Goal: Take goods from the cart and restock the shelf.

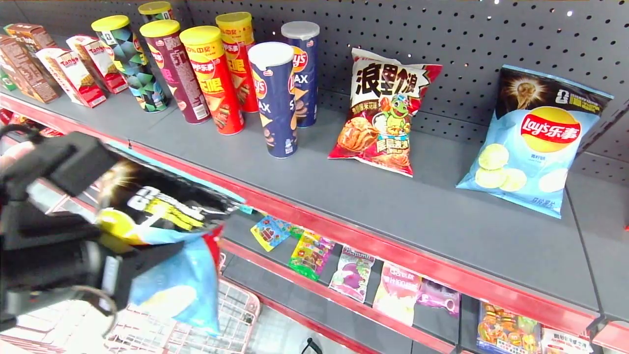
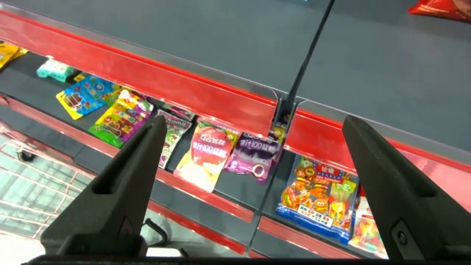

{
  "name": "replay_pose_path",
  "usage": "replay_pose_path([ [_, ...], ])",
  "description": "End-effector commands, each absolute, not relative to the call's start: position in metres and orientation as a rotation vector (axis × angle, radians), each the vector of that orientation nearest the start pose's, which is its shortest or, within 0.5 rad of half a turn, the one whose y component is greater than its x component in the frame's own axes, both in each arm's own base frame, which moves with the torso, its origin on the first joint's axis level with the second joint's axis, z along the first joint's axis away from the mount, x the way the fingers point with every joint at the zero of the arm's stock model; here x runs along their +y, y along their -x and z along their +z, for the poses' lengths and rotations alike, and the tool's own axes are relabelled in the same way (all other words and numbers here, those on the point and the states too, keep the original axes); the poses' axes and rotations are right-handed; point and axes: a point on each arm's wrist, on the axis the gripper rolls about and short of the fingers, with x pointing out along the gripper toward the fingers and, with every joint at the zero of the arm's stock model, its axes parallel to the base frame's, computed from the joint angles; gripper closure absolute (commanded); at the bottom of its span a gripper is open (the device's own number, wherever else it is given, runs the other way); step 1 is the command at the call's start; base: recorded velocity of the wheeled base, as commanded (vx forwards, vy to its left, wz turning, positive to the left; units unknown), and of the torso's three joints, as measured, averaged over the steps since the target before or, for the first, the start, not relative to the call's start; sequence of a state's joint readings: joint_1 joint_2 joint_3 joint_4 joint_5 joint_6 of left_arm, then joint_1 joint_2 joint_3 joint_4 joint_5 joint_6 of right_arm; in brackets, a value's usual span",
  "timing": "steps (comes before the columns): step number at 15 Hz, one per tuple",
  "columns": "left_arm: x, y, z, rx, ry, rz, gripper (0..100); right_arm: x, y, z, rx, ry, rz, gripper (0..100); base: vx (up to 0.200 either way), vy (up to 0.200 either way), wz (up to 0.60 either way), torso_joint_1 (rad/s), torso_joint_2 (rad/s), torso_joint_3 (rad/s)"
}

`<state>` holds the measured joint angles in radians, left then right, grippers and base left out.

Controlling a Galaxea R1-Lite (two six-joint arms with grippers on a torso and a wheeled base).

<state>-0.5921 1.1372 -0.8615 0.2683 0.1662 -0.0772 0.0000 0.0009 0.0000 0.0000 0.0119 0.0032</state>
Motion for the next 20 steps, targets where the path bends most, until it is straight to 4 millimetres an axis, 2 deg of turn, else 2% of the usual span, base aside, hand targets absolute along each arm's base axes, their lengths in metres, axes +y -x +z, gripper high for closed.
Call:
replay_pose_path([
  [1,-0.014,-0.069,0.276,0.300,0.044,-0.216,100,0.000,0.023,0.076,0.002,-0.003,0.012,0,0.000,0.000,0.00,0.000,0.00,0.000],
  [3,-0.005,-0.060,0.284,0.215,0.069,-0.135,100,0.000,0.023,0.076,0.002,-0.003,0.012,0,0.000,0.000,0.00,0.000,0.00,0.000],
  [5,-0.002,-0.072,0.282,0.190,0.077,-0.084,100,0.000,0.023,0.076,0.002,-0.003,0.012,0,0.000,0.000,0.00,0.000,0.00,0.000],
  [8,-0.001,-0.092,0.264,0.173,0.078,-0.084,100,0.000,0.023,0.076,0.002,-0.003,0.012,0,0.000,0.000,0.00,0.000,0.00,0.000],
  [10,-0.001,-0.109,0.239,0.184,0.077,-0.095,100,0.000,0.023,0.076,0.002,-0.003,0.012,0,0.000,0.000,0.00,0.000,0.00,0.000],
  [11,-0.001,-0.111,0.236,0.196,0.079,-0.094,100,0.000,0.023,0.076,0.002,-0.003,0.012,0,0.000,0.000,0.00,0.000,0.00,0.000],
  [19,-0.002,-0.117,0.237,0.208,0.059,-0.132,100,0.000,0.021,0.077,0.019,0.052,-0.010,0,0.000,0.000,0.00,0.000,0.00,0.000],
  [20,-0.002,-0.120,0.238,0.210,0.042,-0.132,100,0.001,0.024,0.105,-0.031,0.050,0.027,0,0.000,0.000,0.00,0.000,0.00,0.000],
])
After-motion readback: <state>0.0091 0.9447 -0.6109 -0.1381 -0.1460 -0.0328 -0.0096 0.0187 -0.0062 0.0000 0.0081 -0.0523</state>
